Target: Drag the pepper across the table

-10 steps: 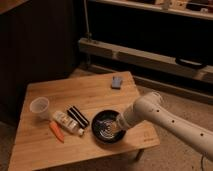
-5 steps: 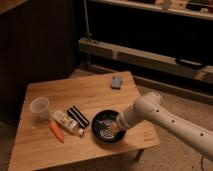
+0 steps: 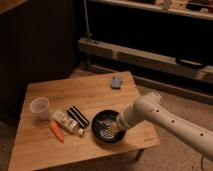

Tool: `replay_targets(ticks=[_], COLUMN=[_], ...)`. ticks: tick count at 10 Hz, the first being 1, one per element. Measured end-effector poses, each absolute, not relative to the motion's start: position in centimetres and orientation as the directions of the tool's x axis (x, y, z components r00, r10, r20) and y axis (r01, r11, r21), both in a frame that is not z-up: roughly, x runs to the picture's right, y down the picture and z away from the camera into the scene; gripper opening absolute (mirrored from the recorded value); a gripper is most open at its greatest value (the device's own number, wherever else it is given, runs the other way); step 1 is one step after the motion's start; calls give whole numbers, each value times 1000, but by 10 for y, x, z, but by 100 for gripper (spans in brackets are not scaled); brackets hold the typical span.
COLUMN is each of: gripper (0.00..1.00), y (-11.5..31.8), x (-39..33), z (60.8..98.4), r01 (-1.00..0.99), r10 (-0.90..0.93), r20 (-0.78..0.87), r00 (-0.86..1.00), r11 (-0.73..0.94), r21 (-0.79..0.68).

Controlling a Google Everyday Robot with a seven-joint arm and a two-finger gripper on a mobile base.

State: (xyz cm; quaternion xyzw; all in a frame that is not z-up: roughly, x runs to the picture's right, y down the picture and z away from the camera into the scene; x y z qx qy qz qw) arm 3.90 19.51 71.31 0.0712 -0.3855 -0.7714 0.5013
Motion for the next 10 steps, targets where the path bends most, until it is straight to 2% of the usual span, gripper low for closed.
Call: replay_targets(ticks=[8,10], gripper=[3,3], y=[195,184], x=[40,21], z=[712,697], r01=[720,699], r10=[-825,-806], r20=[277,234], r00=[-493,-544], r11=[-207,-281], r21=[662,658])
